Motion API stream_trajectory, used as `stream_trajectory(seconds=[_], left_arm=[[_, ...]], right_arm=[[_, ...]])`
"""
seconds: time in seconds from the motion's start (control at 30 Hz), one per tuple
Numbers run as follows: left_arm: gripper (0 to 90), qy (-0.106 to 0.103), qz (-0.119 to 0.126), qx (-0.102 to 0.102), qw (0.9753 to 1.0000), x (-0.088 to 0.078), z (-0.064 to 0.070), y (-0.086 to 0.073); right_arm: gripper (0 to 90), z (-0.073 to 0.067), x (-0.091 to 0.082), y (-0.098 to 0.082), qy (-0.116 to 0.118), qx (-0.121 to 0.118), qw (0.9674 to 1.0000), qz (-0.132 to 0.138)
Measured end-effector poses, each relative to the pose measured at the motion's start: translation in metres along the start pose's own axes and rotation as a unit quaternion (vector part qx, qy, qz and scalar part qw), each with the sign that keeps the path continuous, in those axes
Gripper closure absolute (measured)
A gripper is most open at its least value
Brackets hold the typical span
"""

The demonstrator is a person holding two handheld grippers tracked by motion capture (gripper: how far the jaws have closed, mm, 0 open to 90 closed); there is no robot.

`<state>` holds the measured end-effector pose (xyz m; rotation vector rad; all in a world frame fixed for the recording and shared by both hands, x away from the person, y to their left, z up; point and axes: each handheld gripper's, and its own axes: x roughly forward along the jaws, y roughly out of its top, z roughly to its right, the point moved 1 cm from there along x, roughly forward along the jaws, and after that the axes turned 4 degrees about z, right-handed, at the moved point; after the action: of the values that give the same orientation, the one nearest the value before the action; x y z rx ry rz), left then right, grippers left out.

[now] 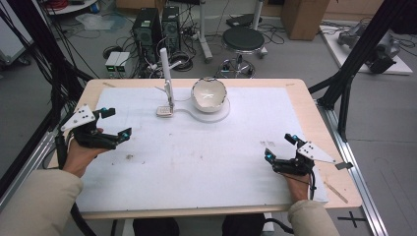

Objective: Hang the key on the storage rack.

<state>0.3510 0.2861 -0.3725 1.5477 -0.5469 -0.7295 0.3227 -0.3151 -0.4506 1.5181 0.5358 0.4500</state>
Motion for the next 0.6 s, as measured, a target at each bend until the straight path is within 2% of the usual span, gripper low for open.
stream_trajectory(seconds=[0.13,0.3,0.43,0.6], left_arm=[[1.7,-0.004,0.025,-0.012,0.9996,-0.013,0.010,-0.016],[1.7,0.009,0.033,-0.015,0.9993,-0.021,0.023,-0.037],[1.7,0.021,0.048,-0.031,0.9982,-0.026,0.030,-0.054],[1.7,0.029,0.056,-0.025,0.9977,-0.030,0.037,-0.069]], right_arm=[[0.7,0.001,0.000,0.000,0.002,0.001,1.0000,0.001],[0.7,0.001,0.000,0.000,0.002,-0.001,1.0000,0.002],[0.7,0.000,0.000,0.000,0.001,-0.002,1.0000,0.000],[0.7,0.000,0.000,0.000,0.000,-0.002,1.0000,-0.001]])
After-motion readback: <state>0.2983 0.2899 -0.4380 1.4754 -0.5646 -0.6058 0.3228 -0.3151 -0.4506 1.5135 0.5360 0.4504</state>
